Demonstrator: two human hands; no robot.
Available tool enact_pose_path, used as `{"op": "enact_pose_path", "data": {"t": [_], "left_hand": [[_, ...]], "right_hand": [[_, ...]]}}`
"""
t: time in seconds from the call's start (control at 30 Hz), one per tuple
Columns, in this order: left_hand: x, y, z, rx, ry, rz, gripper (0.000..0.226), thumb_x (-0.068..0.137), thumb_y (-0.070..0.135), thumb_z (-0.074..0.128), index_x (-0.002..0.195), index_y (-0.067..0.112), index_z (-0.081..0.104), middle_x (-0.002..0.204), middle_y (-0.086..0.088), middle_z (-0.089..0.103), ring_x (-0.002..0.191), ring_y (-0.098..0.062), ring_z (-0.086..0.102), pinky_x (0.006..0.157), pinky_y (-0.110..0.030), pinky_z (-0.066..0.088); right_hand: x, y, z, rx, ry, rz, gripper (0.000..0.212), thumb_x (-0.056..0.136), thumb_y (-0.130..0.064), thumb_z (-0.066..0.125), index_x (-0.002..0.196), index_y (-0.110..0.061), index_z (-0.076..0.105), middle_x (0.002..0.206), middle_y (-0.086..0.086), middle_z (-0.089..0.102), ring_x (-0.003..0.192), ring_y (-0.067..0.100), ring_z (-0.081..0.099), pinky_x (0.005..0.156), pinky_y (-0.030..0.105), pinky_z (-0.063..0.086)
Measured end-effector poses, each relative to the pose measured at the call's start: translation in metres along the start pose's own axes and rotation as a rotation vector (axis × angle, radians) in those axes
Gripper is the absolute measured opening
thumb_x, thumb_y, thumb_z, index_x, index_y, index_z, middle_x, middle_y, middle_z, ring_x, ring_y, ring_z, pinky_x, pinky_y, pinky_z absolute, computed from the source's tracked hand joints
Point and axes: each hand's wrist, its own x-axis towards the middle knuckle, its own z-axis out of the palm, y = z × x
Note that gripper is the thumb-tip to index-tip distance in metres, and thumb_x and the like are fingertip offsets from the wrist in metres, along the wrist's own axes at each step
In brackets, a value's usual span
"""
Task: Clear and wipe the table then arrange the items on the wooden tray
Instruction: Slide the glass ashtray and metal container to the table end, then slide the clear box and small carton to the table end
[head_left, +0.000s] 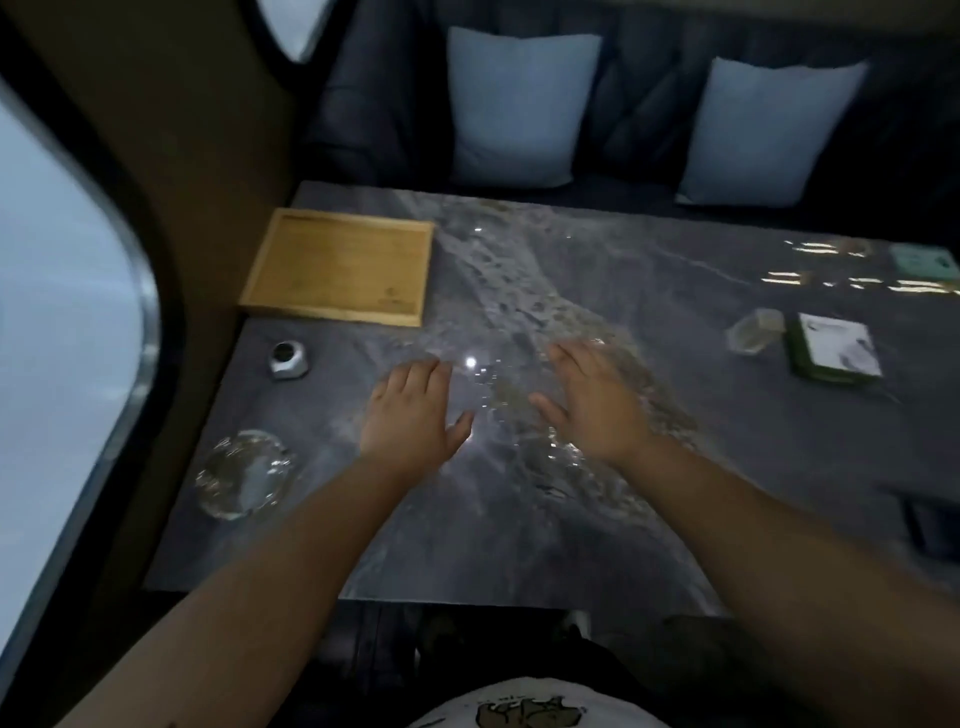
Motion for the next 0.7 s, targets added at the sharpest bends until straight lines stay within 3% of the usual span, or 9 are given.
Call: {"op": "enact_pose_path", "data": {"t": [0.23,0.4,0.6,0.7], "left_hand": [[0.049,0.107,0.024,-0.002,-0.034,0.243,0.067,0.077,0.049,0.064,0.125,0.005,0.054,0.126,-0.017,0.057,0.115,-0.037,0.053,0.093,-0.046,0.046],[0.080,0.182,0.050,-0.002,-0.118,0.304,0.071,0.079,0.055,0.045,0.127,0.003,0.053,0.129,-0.020,0.055,0.118,-0.040,0.051,0.102,-0.050,0.041],[0.115,0.262,0.092,0.001,-0.153,0.262,0.075,0.079,0.057,0.043,0.130,0.002,0.051,0.131,-0.021,0.054,0.120,-0.041,0.050,0.103,-0.050,0.040],[0.133,0.302,0.113,0.011,-0.157,0.220,0.076,0.083,0.056,0.049,0.137,0.003,0.044,0.140,-0.020,0.047,0.129,-0.039,0.042,0.110,-0.047,0.029]], "right_hand": [[-0.060,0.099,-0.036,-0.002,0.059,0.252,0.068,0.084,-0.050,0.043,0.129,0.000,0.050,0.129,0.020,0.054,0.120,0.037,0.050,0.105,0.043,0.036],[-0.094,0.177,-0.047,0.000,0.095,0.334,0.063,0.081,-0.043,0.058,0.127,0.000,0.052,0.128,0.019,0.055,0.120,0.036,0.050,0.104,0.041,0.037],[-0.117,0.275,-0.054,0.023,0.102,0.342,0.064,0.084,-0.035,0.067,0.133,0.000,0.047,0.136,0.020,0.050,0.128,0.035,0.043,0.109,0.040,0.030],[-0.121,0.330,-0.054,0.034,0.046,0.320,0.067,0.084,-0.041,0.061,0.134,0.000,0.046,0.136,0.020,0.048,0.127,0.037,0.043,0.110,0.041,0.030]]}}
